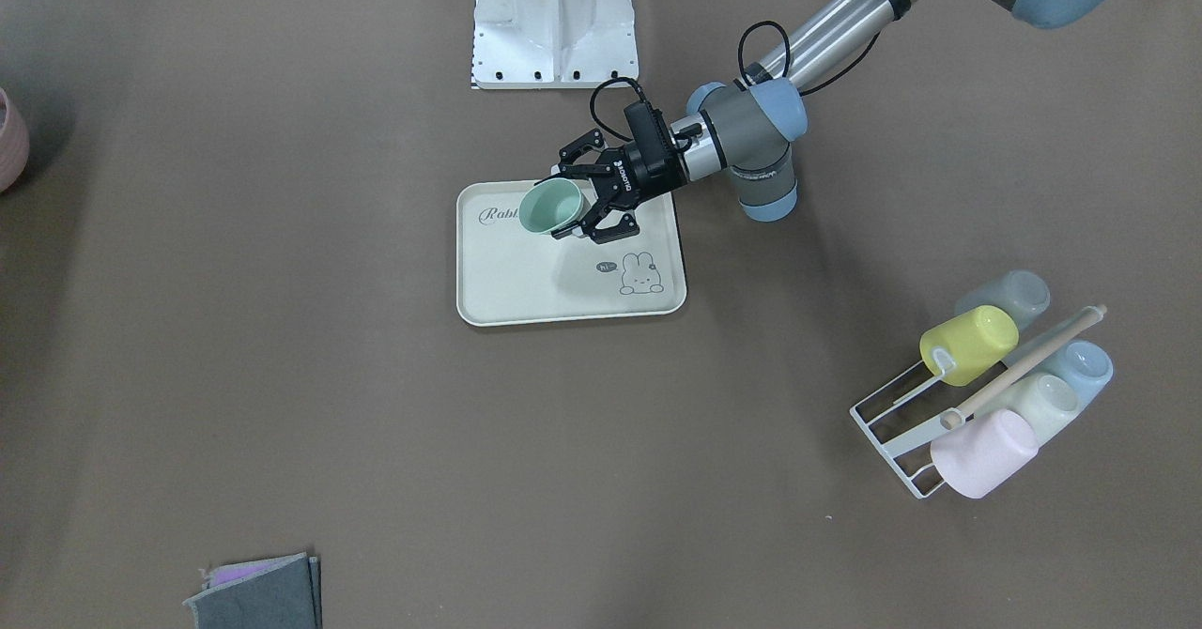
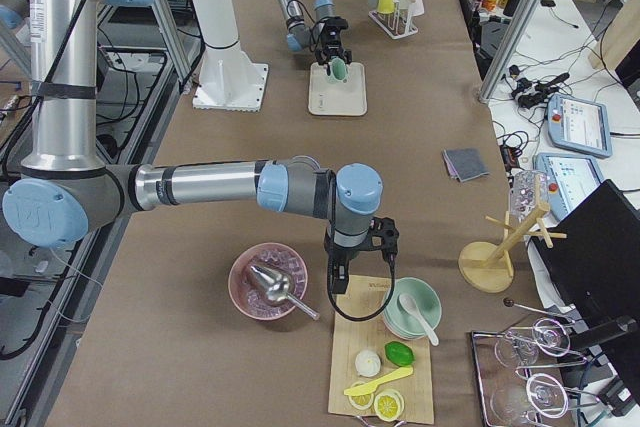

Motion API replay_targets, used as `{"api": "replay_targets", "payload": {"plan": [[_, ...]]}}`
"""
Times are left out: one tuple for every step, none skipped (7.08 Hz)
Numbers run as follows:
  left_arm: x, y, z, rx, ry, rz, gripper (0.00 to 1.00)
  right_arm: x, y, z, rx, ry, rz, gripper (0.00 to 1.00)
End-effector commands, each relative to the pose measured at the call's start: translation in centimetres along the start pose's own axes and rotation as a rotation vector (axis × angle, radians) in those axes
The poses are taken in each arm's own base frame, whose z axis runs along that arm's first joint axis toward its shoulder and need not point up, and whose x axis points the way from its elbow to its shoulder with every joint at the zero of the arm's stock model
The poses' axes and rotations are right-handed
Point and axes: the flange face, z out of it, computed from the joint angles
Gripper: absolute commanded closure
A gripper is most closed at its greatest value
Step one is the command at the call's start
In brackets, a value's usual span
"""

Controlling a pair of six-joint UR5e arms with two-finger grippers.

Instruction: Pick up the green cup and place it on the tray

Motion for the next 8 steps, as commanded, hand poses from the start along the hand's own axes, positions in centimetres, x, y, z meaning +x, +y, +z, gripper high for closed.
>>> {"api": "replay_targets", "payload": {"plan": [[-0.1, 0.1, 0.2, -0.016, -0.012, 0.001, 1.00, 0.4, 0.0, 0.4, 0.018, 0.002, -0.016, 0.00], [-0.2, 0.1, 0.4, -0.029, -0.019, 0.007, 1.00, 0.4, 0.1, 0.5, 0.017, 0.002, -0.015, 0.00], [-0.3, 0.2, 0.7, -0.050, -0.037, 0.013, 1.00, 0.5, 0.1, 0.6, 0.015, 0.002, -0.013, 0.00], [-0.5, 0.4, 0.9, -0.068, -0.045, 0.056, 1.00, 0.5, 0.1, 0.6, 0.015, 0.002, -0.013, 0.00], [-0.6, 0.4, 0.9, -0.074, -0.049, 0.061, 1.00, 0.6, 0.0, 0.7, 0.014, 0.001, -0.012, 0.00], [-0.7, 0.5, 1.1, -0.087, -0.056, 0.063, 1.00, 0.6, 0.0, 0.7, 0.014, 0.001, -0.012, 0.00], [-1.2, 0.3, 1.0, -0.083, -0.080, 0.121, 1.00, 0.7, 0.0, 0.8, 0.011, 0.001, -0.010, 0.00], [-1.7, 0.4, 0.8, -0.087, -0.095, 0.169, 0.98, 0.7, 0.0, 0.8, 0.011, 0.001, -0.010, 0.00]]}}
